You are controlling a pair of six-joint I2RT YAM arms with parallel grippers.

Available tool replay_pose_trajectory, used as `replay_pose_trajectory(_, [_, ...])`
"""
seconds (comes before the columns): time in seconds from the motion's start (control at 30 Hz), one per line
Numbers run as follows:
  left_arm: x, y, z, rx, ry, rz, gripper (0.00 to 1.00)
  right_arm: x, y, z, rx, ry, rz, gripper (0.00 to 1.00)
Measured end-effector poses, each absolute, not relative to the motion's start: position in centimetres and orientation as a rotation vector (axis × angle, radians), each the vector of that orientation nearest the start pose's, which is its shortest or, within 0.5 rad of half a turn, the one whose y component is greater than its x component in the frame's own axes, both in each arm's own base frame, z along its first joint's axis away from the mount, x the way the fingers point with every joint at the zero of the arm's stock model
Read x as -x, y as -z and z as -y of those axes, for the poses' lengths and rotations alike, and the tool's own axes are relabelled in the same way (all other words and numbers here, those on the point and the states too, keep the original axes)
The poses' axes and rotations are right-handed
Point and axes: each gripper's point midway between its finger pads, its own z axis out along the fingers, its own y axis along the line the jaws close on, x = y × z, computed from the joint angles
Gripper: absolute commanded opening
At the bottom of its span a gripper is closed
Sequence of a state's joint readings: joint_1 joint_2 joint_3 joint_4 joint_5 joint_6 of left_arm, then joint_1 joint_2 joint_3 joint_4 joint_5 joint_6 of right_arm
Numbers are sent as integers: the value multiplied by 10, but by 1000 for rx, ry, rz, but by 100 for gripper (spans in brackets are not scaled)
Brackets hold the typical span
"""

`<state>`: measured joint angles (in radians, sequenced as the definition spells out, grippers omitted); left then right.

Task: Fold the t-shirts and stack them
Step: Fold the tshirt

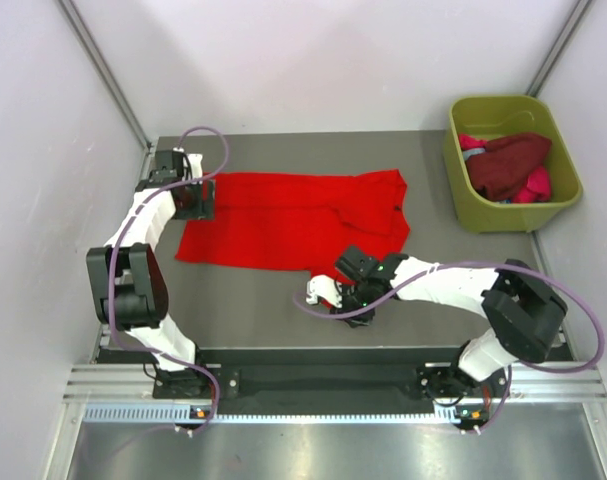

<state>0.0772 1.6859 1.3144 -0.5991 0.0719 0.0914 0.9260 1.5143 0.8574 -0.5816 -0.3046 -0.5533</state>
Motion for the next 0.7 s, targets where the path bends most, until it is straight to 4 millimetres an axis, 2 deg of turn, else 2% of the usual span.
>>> replay_pose_trajectory(0.17, [-406, -114, -23, -35, 25, -2537, 78, -146, -17, -246, 1982, -497, -2066, 27])
replay_pose_trajectory(0.27, [-403, -113, -29, -2, 35, -2545, 78, -150, -16, -249, 1981, -481, -2071, 18])
replay_pose_trajectory(0.3, [-401, -111, -33, 23, 41, -2551, 78, -152, -16, -249, 1978, -473, -2074, 11])
replay_pose_trajectory(0.33, [-399, -110, -34, 37, 52, -2558, 78, -153, -15, -249, 1978, -462, -2073, 8])
replay_pose_trajectory(0.43, [-386, -102, -54, 163, 90, -2592, 78, -156, -15, -249, 1971, -443, -2074, 1])
replay_pose_trajectory(0.57, [-365, -84, -67, 319, 171, -2647, 77, -157, -15, -249, 1968, -437, -2074, 0])
replay_pose_trajectory(0.7, [-348, -61, -65, 419, 252, -2717, 76, -157, -15, -249, 1967, -434, -2075, 0])
